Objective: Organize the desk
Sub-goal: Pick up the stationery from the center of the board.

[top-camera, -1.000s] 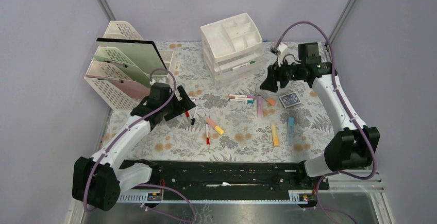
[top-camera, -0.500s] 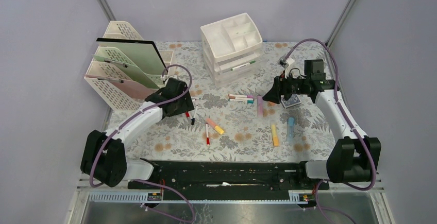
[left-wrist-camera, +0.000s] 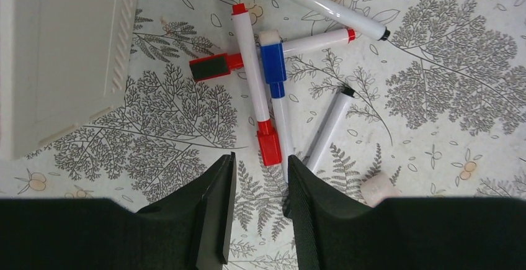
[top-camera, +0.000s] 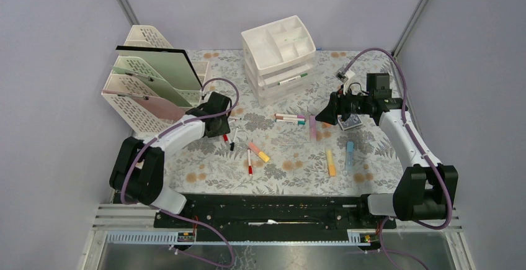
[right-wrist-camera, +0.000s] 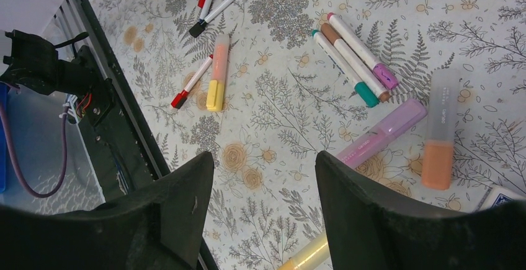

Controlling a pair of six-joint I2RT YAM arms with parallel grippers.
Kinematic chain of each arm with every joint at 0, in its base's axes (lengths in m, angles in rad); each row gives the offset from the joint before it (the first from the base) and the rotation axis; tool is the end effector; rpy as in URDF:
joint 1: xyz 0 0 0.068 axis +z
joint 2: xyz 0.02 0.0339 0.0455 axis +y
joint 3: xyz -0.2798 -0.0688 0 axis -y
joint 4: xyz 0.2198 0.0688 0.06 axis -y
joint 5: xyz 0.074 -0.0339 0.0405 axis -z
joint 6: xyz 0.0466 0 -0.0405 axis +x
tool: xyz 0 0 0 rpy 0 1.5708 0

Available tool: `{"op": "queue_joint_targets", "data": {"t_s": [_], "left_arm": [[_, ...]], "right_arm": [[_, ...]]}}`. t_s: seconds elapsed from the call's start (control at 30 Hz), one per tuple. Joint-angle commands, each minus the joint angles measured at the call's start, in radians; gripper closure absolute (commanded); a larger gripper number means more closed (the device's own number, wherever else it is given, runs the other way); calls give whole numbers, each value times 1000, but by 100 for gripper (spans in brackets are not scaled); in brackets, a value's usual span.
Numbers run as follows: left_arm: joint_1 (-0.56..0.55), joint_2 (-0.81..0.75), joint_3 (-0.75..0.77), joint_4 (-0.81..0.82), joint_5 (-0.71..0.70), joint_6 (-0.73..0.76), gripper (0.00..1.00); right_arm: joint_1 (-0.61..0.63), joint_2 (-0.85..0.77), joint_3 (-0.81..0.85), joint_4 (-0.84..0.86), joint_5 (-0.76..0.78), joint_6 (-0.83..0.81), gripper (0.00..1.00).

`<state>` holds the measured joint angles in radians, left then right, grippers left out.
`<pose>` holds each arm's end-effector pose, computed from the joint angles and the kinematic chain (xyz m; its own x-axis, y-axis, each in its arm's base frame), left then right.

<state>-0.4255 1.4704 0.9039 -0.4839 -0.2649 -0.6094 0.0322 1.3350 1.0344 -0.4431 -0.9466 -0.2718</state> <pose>0.2498 -0.0998 0.2213 -0.8082 -0.2402 -0.5377 -0.2229 0.9699 -0.0983 0.2555 0.0461 0.3092 -0.4865 -0.1727 -0.8564 -0.7748 0.5383 0.3316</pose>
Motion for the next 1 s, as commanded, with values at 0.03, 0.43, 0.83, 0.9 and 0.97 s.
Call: {"op": "queue_joint_targets", "data": {"t_s": [0.03, 0.43, 0.83, 0.9, 0.97], "left_arm": [[13, 56, 55, 69, -38, 39, 60], [53, 147, 71, 108, 2, 55, 63], [51, -12, 67, 96, 380, 134, 51], [51, -54, 31, 141, 458, 107, 47], [51, -96, -26, 215, 542, 62, 44]], "right_arm": [[-6, -7, -4, 38, -38, 15, 32], [-11, -4, -8, 44, -38, 24, 31], [-14, 17, -2, 46, -42, 24, 31], [-14, 26, -2, 46, -40, 23, 31], [-14, 32, 1, 46, -41, 22, 31]]}}
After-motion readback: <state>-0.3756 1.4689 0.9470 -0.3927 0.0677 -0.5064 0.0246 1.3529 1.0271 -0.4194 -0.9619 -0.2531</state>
